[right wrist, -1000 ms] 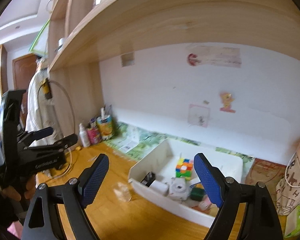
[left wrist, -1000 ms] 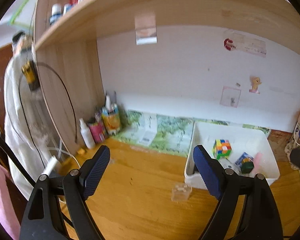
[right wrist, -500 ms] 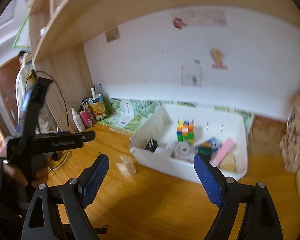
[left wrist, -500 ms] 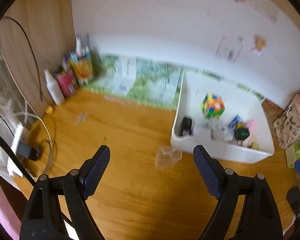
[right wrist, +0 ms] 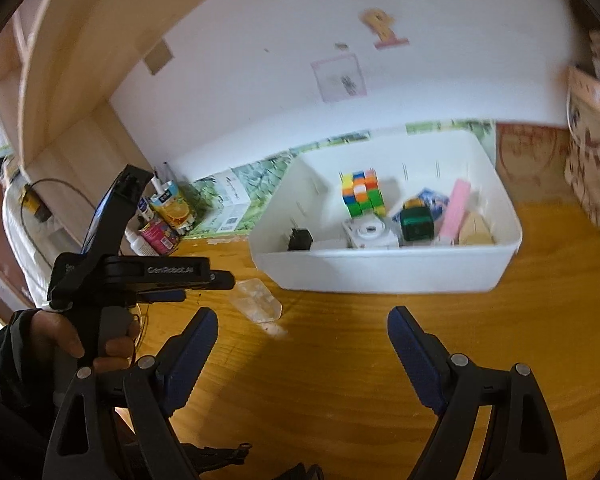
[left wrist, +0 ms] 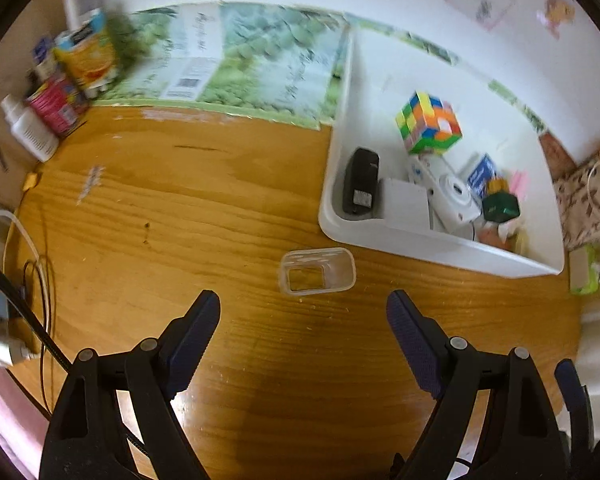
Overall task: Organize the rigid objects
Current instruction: 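Grasp the clear plastic cup with the left tool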
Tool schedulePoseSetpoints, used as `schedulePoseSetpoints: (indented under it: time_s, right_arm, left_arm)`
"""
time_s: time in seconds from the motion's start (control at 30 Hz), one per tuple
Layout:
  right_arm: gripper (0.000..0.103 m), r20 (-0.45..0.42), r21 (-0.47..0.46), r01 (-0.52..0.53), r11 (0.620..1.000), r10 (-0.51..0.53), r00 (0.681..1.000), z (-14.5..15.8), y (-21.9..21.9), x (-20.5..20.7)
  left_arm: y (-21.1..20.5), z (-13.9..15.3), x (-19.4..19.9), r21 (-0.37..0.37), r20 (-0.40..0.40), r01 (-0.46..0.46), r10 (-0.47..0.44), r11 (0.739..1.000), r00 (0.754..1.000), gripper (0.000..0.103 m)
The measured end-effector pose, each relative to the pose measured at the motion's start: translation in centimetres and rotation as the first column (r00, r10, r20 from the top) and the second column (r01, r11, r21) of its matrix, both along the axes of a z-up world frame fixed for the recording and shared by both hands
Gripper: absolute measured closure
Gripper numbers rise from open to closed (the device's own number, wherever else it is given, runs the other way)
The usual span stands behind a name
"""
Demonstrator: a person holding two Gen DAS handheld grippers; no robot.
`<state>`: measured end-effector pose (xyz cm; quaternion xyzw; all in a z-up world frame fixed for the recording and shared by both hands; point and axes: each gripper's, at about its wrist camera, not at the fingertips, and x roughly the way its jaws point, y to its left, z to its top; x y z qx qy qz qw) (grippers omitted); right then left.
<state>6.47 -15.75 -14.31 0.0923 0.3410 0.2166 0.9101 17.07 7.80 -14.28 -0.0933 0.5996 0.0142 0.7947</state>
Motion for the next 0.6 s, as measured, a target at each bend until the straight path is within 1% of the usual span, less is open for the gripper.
schedulePoseSetpoints:
  time_s: [0.2,0.4,0.43,0.47,0.53,0.6]
  right_arm:
    - [0.016,-0.088,0.045,0.084,0.995,-0.080,0.993,-2.2,0.0,0.8]
    - [0.016,-0.174,0.079,0.158,0.984,-0.142,0.974,-4.4,-0.1,1.3]
    - [0.016,-0.192,0.086,0.171,0.982,-0.152,0.969,-4.9,0.0,1.3]
    - [0.016,-0.208,0.089,0.181,0.980,-0.159,0.965,-5.2,0.1,1.4]
    - [0.016,-0.229,0.092,0.192,0.977,-0.167,0.959,-5.6,0.2,1.4]
    - [0.016,-0.241,0.091,0.197,0.976,-0.170,0.956,-6.0,0.6,1.4]
  left_arm:
    - [-1.1,-2.3,2.2,-0.007,-0.093,0.070,-0.070,0.998,0.993,0.016]
    - [-1.9,-4.1,3.2,-0.008,-0.138,0.140,-0.140,0.990,0.981,0.017]
    - [-1.9,-4.2,3.2,-0.009,-0.142,0.150,-0.150,0.989,0.978,0.019]
    - [-2.0,-4.4,3.3,-0.011,-0.146,0.160,-0.160,0.987,0.976,0.024]
    - [-2.0,-4.6,3.3,-0.018,-0.153,0.173,-0.174,0.985,0.973,0.028]
    - [-1.9,-4.7,3.2,-0.034,-0.154,0.187,-0.190,0.982,0.970,0.031]
